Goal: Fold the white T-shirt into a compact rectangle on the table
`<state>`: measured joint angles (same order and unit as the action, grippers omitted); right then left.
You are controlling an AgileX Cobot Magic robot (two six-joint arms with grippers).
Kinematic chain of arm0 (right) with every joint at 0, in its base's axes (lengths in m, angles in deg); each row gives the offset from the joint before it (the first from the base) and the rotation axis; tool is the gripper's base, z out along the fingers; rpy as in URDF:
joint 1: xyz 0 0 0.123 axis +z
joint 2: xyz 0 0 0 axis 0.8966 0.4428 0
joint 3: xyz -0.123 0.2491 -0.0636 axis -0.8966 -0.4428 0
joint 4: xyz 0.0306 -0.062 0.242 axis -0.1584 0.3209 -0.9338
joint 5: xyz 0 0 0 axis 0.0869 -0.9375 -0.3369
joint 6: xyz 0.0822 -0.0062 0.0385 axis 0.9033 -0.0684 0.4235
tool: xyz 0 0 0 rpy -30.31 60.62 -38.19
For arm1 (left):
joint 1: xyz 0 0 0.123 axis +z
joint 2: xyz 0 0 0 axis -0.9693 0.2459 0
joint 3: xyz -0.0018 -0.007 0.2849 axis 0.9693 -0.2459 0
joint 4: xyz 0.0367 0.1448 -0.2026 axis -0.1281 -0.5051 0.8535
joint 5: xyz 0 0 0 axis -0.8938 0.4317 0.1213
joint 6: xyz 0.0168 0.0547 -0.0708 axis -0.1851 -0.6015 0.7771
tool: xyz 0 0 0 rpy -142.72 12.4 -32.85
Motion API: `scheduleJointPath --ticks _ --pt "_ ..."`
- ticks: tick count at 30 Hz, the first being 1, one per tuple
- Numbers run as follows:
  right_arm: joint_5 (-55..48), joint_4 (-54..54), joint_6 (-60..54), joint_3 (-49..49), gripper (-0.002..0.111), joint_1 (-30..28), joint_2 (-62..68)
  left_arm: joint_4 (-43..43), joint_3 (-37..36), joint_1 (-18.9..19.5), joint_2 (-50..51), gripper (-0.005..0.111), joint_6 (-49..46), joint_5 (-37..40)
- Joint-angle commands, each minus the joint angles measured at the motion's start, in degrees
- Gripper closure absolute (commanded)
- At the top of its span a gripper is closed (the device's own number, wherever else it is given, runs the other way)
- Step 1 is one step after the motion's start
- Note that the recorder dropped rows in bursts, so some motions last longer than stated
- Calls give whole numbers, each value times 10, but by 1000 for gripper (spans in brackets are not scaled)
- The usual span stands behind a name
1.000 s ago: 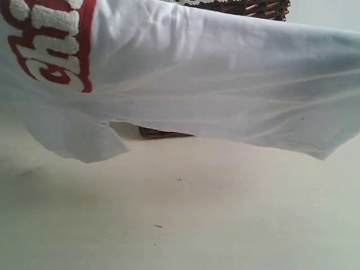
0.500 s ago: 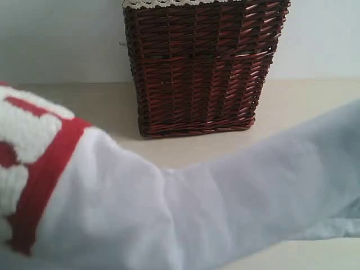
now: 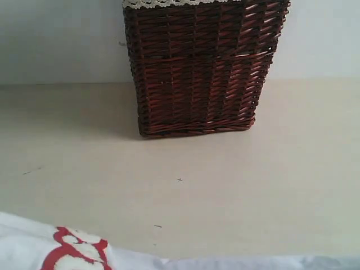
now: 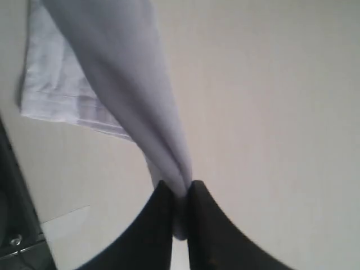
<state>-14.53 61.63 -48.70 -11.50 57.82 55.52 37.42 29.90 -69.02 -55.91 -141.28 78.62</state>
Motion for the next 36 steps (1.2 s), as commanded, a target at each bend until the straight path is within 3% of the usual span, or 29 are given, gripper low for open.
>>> scheduleJointPath --ticks 1,4,7,16,23,26,30,34,36 --pt "87 37 -20 -43 108 -1 1 3 -88 0 20 107 -61 -115" --pt "163 43 -20 -60 108 -1 30 10 -139 0 72 107 -61 -223" --pt "213 43 -20 -70 108 -1 71 25 -159 0 128 107 -70 -279" --pt "492 5 -19 -71 108 -1 254 96 -167 0 339 107 -148 -475" --pt "710 5 -19 -68 108 -1 416 112 -167 0 490 107 -148 -648" --pt "805 8 -19 -68 108 -1 484 111 -146 0 558 107 -148 -659" --pt "818 8 -18 -68 108 -1 518 111 -108 0 627 107 -148 -683" --pt "831 -7 -18 -68 89 -1 518 111 -89 0 667 101 -148 -708" --pt "868 -11 -2 -68 77 -1 518 111 -89 0 680 86 -148 -708"
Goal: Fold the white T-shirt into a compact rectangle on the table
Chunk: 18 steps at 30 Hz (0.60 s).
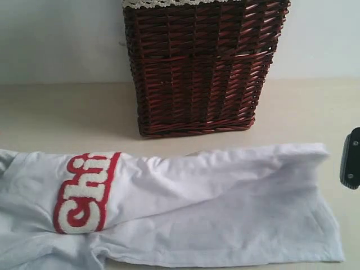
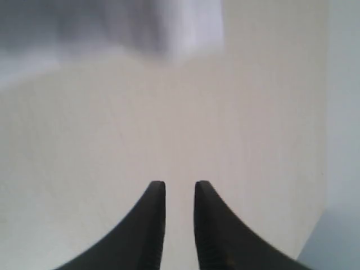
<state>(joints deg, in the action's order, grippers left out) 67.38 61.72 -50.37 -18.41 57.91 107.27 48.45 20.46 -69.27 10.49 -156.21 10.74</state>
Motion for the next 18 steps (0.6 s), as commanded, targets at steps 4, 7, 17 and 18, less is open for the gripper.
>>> scheduleJointPath --ticks 4,7,17,18 --pt "98 -10 39 1 63 -2 0 1 6 3 25 39 1 -30" --pt "107 2 39 1 62 -2 0 0 6 3 25 21 1 -56" --pt "166 89 229 1 69 -2 -85 -255 6 2 -61 19 97 -287" --pt "111 104 272 1 77 -2 -99 -287 6 -4 -84 20 146 -277"
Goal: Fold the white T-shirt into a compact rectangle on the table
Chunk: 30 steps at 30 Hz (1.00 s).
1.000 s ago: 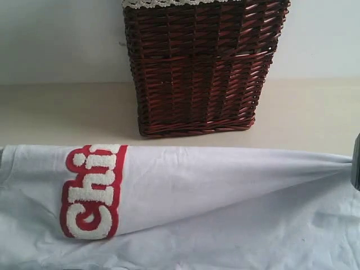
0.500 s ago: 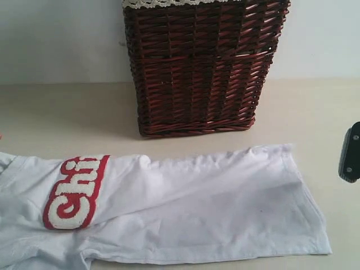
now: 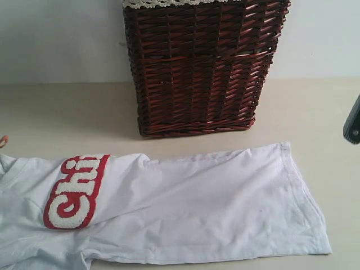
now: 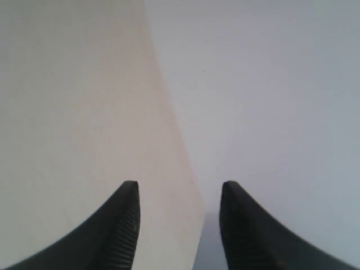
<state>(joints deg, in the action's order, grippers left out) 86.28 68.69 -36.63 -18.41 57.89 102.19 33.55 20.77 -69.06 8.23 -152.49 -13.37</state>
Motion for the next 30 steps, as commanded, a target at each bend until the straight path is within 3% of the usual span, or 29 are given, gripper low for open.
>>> scheduleJointPath --ticks 1,4,8,11,14,19,22,30 --pt "-142 58 187 1 85 -2 -61 -148 2 -13 -78 22 144 -20" --pt "-264 144 334 1 108 -2 -84 -147 2 -43 -139 42 281 95" --pt "-258 174 363 1 108 -2 -107 -132 -2 -67 -218 108 474 319" --pt "-217 174 375 1 108 -2 -119 -132 -24 -60 -292 106 490 385" --pt "-142 165 401 1 108 -2 -173 -101 -48 -30 -385 106 495 381" --pt "-80 166 629 1 108 -2 -310 29 -81 36 -548 106 495 372" --pt "-126 167 715 1 108 -2 -396 79 -103 54 -626 106 495 377" --pt "-353 170 711 -11 108 -2 -598 67 -199 54 -755 106 484 384"
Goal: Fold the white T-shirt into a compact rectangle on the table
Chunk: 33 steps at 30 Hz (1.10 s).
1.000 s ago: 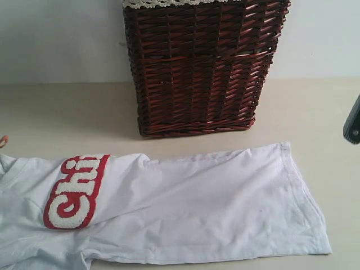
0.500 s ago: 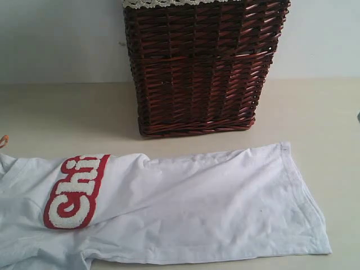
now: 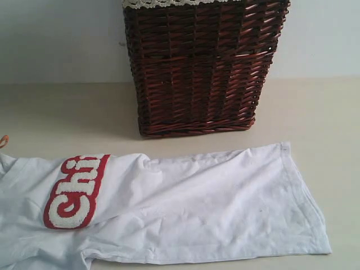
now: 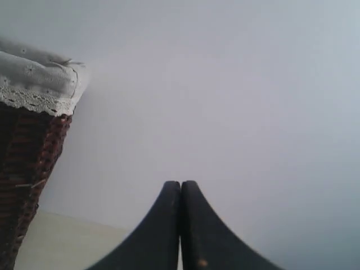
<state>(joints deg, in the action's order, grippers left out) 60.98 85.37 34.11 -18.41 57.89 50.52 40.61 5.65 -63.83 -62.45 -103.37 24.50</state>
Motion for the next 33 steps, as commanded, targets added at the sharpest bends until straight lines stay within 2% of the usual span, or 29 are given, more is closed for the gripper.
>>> scheduleJointPath --ticks 1,3,5,8,10,19,21,25,28,33 --pt "-105 3 -8 -19 108 -2 -106 -10 -64 2 -56 105 -19 1" --pt "-105 3 -29 -40 108 -2 -151 -8 -84 2 -71 104 -26 -32" --pt "-116 3 -40 -62 108 -7 -204 -31 -94 2 -80 102 -47 -29" --pt "-178 3 -44 -90 108 -20 -273 -67 -95 2 -94 101 -53 17" --pt "-174 3 -85 -99 108 -30 -298 -75 -95 2 -100 101 -53 40" --pt "-208 -4 -88 -97 108 -32 -286 -72 -100 2 -100 101 -53 41" --pt "-211 -14 -90 -97 108 -32 -278 -71 -120 2 -100 101 -53 33" --pt "-210 -18 -90 -97 108 -32 -265 -40 -228 2 -124 101 -66 19" --pt "-212 -19 -92 -97 108 -32 -264 -42 -228 2 -145 101 -120 20" --pt "-212 -34 -100 -97 108 -32 -264 -40 -228 2 -160 101 -125 36"
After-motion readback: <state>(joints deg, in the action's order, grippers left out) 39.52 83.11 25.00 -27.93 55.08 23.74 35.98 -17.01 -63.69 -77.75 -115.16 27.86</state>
